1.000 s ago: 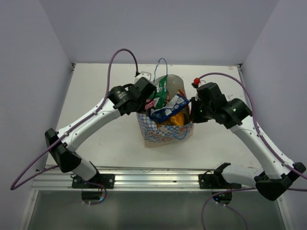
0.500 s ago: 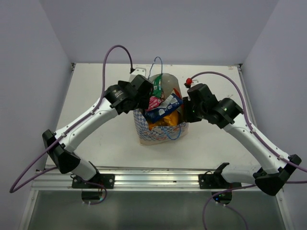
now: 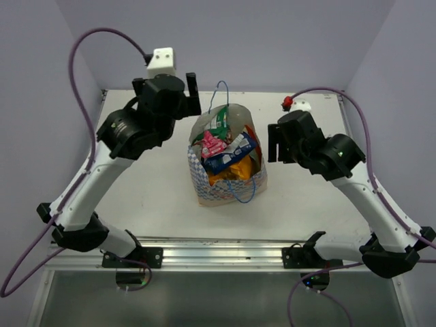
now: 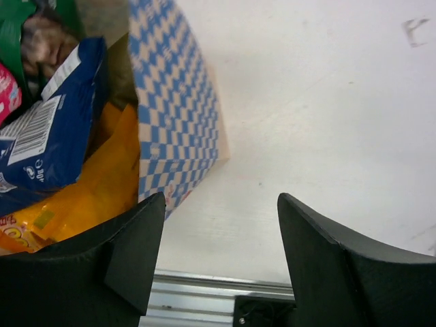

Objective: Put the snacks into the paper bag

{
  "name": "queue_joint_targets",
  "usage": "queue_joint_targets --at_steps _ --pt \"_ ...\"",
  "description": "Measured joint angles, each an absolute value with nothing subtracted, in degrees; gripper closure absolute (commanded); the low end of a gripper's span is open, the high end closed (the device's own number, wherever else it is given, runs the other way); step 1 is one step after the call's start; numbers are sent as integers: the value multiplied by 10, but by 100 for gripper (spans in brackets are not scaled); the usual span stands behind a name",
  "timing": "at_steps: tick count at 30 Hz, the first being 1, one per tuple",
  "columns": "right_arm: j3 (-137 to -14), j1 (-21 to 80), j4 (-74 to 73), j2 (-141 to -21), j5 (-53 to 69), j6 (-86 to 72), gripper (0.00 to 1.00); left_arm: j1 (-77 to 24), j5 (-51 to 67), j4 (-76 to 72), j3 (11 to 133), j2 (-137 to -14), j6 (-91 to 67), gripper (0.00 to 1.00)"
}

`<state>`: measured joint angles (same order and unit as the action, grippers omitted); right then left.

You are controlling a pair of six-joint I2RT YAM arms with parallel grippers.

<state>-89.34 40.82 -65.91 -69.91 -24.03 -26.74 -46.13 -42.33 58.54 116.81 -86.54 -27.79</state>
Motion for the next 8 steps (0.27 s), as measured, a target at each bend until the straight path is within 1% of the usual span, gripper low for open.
queue_joint_targets --at_steps 2,4,5,6,8 --pt "-926 408 -682 -699 -285 -272 21 -461 -447 562 1162 -829 -274 0" --pt "-953 408 -707 -697 -343 -279 3 -458 -470 529 1122 -772 -267 0" --pt "-961 408 -719 -696 -372 -282 3 -455 -480 517 1100 -741 -259 0" --pt "-969 408 -730 -696 -401 -284 6 -450 -490 509 1084 -714 -254 0" --pt "-980 408 -745 -696 -449 -286 5 -439 -504 495 1068 -680 -242 0"
